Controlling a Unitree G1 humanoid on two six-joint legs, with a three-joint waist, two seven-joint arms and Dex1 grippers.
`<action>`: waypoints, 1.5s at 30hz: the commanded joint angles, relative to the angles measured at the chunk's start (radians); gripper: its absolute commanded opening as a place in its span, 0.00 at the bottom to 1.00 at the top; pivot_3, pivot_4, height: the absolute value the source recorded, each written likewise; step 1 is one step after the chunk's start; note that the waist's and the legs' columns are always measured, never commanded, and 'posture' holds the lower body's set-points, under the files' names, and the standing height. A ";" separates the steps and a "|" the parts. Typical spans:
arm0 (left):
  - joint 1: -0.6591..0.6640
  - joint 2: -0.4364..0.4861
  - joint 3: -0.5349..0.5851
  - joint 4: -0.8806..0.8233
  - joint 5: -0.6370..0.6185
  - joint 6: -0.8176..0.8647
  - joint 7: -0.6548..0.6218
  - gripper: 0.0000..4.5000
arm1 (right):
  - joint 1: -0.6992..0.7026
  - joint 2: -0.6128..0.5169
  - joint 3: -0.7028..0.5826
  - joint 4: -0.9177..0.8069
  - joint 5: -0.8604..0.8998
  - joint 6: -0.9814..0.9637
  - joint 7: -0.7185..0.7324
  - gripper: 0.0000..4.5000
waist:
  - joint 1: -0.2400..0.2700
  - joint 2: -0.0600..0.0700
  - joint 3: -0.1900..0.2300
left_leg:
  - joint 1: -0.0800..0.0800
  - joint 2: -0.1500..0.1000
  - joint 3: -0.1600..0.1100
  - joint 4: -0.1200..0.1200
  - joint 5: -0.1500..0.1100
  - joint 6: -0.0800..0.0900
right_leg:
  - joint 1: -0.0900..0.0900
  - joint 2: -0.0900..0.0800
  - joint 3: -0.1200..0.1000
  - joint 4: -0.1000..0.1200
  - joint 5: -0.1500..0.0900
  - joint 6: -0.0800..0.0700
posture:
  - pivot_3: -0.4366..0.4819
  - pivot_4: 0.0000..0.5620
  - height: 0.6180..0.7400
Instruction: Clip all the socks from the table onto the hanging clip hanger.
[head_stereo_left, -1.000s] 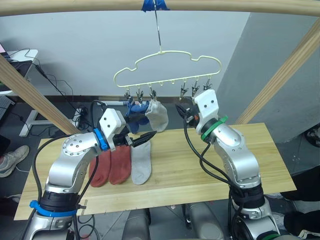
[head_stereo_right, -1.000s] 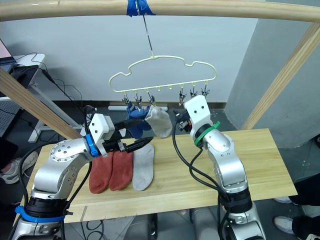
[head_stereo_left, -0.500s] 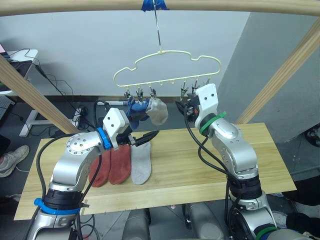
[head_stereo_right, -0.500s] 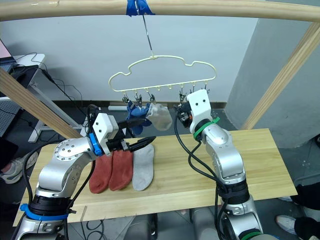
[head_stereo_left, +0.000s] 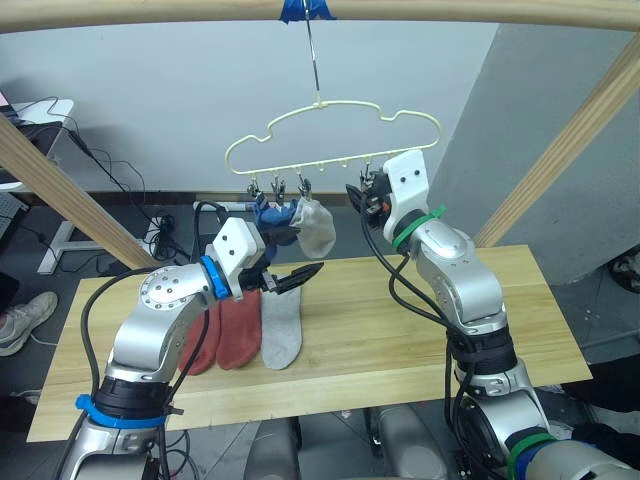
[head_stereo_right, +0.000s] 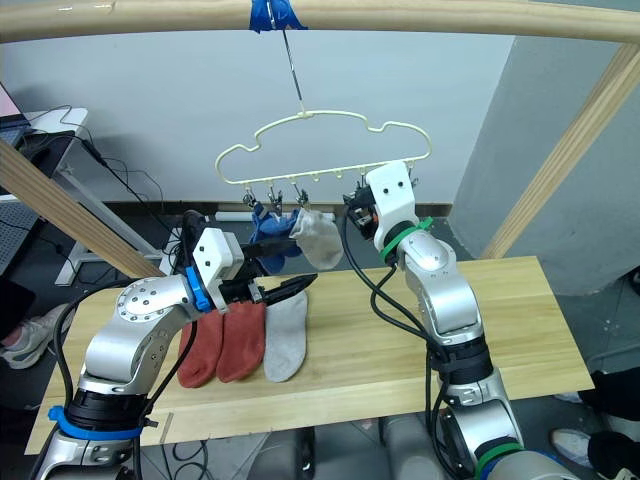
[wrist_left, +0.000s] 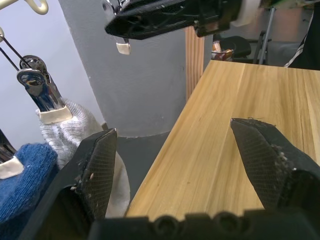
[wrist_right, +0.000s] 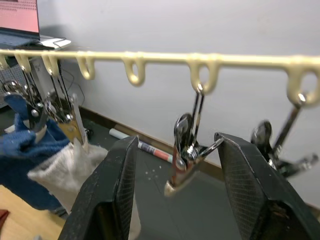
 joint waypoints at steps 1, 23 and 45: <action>0.004 -0.006 -0.005 -0.026 0.001 -0.014 0.007 0.89 | -0.030 0.011 0.008 -0.010 0.016 -0.029 0.002 0.56 | 0.000 0.000 0.000 | 0.000 0.000 0.000 0.000 0.000 0.000 | 0.000 0.000 0.000 0.000 0.000 0.000 | 0.27 0.36 1.00; 0.008 -0.034 -0.006 -0.051 -0.007 0.013 0.072 0.89 | -0.065 0.052 -0.015 0.047 0.029 -0.067 -0.028 0.48 | 0.000 0.000 0.000 | 0.000 0.000 0.000 0.000 0.000 0.000 | 0.000 0.000 0.000 0.001 0.000 -0.001 | 0.28 0.37 1.00; 0.163 -0.338 -0.059 0.082 0.273 0.125 0.627 1.00 | -0.060 0.027 -0.017 0.026 0.070 -0.030 -0.028 0.00 | 0.001 0.000 0.000 | 0.001 0.000 0.000 0.001 0.000 0.001 | 0.000 0.000 0.001 0.002 0.000 0.000 | 0.27 0.42 1.00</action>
